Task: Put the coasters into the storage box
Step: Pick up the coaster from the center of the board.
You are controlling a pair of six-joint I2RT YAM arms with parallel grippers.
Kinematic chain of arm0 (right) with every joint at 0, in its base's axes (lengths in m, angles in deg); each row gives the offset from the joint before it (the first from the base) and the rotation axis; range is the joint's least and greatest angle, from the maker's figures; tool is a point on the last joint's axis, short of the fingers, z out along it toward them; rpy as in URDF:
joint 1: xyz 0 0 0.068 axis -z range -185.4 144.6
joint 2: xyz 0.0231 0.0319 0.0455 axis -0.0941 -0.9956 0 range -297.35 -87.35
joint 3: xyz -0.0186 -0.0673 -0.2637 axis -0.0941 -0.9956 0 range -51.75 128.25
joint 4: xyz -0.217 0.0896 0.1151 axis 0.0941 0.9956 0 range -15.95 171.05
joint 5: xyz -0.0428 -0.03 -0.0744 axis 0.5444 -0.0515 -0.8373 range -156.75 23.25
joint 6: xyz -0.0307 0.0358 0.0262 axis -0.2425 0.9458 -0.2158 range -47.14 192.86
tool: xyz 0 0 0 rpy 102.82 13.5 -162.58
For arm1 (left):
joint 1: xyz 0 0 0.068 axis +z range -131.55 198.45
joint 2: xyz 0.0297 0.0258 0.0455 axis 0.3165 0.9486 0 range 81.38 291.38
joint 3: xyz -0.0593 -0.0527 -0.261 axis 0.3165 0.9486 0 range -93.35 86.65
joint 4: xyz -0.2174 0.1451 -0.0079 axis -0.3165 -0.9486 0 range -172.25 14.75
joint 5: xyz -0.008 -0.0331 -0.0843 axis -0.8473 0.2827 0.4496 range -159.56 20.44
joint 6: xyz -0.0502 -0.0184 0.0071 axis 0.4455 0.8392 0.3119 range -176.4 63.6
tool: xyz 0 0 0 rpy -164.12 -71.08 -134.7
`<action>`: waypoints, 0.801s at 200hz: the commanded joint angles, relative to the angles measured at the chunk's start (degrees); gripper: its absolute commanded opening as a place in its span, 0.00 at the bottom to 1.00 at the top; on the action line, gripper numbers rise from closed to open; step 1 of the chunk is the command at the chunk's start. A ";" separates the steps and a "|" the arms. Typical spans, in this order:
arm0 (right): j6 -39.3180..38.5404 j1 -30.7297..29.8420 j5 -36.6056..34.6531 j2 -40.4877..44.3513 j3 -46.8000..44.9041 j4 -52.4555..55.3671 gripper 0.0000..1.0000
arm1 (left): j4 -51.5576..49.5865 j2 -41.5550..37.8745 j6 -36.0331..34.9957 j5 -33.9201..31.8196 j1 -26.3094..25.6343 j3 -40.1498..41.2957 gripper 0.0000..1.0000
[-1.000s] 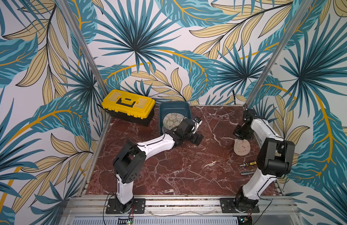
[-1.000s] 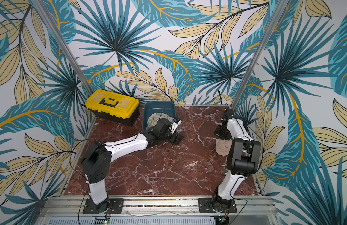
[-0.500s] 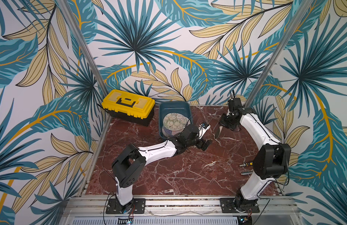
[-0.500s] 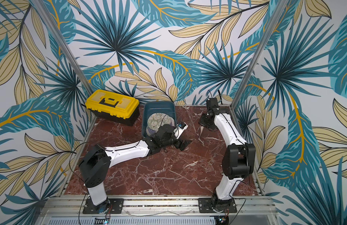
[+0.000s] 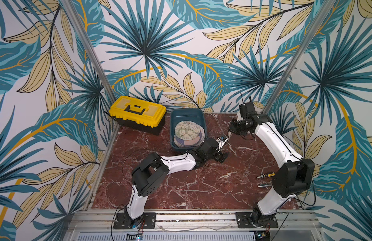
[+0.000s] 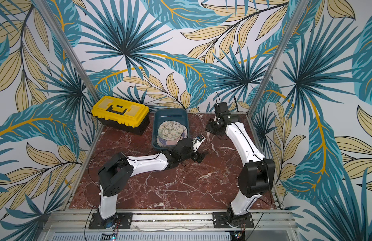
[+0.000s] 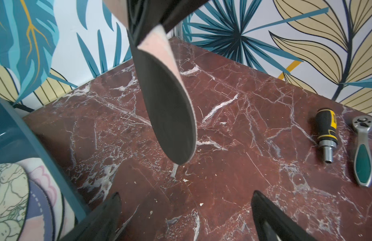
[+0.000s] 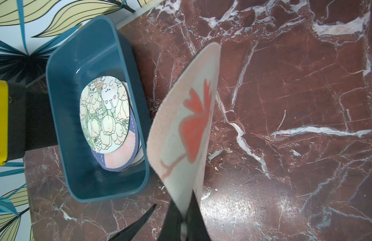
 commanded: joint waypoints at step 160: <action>-1.68 -0.83 6.44 4.99 -2.21 -0.30 0.00 | 23.65 6.46 -1.99 -2.82 2.16 -5.00 0.31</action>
